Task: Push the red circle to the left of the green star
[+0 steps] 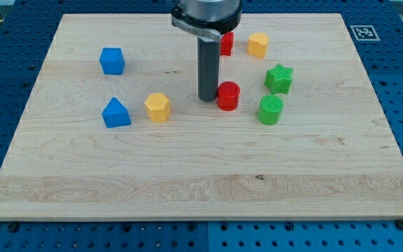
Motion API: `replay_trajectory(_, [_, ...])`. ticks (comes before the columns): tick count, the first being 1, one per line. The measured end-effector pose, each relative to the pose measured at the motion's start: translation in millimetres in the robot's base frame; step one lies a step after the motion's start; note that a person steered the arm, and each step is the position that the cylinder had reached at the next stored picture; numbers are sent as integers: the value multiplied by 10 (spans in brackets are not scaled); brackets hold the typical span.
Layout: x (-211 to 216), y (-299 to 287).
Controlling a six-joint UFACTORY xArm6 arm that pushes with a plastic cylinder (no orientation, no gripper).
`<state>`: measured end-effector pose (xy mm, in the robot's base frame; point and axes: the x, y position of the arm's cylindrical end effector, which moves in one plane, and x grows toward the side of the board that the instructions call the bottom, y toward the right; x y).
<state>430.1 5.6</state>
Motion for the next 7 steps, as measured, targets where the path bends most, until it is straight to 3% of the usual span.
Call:
replay_trajectory(5, [571,473])
replay_trajectory(7, [586,614])
